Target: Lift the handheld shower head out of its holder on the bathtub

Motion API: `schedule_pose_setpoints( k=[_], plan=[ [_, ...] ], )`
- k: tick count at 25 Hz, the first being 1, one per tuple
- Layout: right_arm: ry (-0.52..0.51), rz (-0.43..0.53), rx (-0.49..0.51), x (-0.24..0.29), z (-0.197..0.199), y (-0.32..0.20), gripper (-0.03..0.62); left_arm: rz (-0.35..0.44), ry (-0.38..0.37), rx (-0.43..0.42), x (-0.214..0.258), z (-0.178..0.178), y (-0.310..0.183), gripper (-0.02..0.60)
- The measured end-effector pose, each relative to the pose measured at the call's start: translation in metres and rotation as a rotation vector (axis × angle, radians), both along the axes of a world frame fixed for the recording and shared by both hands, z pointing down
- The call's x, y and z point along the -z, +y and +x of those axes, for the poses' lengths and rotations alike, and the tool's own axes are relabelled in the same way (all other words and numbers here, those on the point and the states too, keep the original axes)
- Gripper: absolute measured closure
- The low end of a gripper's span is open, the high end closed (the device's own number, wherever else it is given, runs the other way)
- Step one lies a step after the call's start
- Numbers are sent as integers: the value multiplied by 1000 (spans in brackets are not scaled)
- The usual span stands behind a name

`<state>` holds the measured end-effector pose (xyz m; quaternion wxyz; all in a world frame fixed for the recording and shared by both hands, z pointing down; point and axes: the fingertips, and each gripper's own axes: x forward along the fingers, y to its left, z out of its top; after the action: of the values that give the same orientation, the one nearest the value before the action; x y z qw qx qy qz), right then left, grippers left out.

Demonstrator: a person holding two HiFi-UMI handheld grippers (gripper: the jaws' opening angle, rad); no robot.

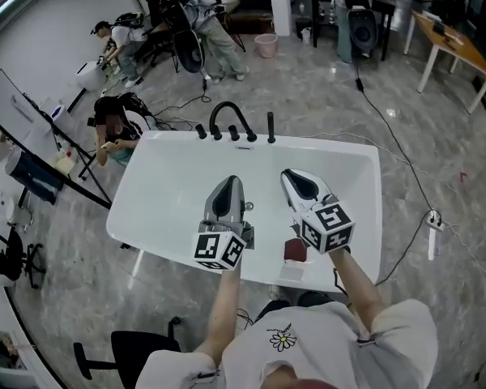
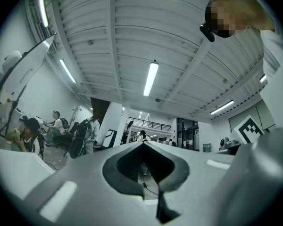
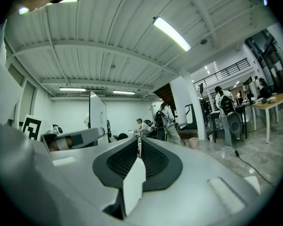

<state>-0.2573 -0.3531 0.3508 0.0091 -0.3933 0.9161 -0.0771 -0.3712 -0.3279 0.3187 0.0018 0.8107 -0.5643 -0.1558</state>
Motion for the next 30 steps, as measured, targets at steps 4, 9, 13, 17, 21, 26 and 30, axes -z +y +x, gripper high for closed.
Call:
schedule_pose_setpoints(
  k=[4,9,13,17,21,26,30],
  plan=[
    [-2,25,-18,2,2,-29,549,4,-8,-19,-2,8,-32,581],
    [-3,38,-26,2,1,-74,548,6,-19,-3,-5,6,-70,581],
    [15,59,-38,2,7,-122,540,-6,-32,3,-13,13,-105,581],
    [26,70,-68,-11,13,-177,525,-12,-29,-1,-30,18,-141,581],
    [36,75,-102,-32,13,-237,497,-21,-30,-10,-54,21,-182,581],
    [60,38,-83,-84,-5,-301,436,-60,-27,-10,-104,18,-224,581],
    [100,8,-69,-135,-26,-336,398,-85,-19,-2,-149,6,-246,581]
  ],
)
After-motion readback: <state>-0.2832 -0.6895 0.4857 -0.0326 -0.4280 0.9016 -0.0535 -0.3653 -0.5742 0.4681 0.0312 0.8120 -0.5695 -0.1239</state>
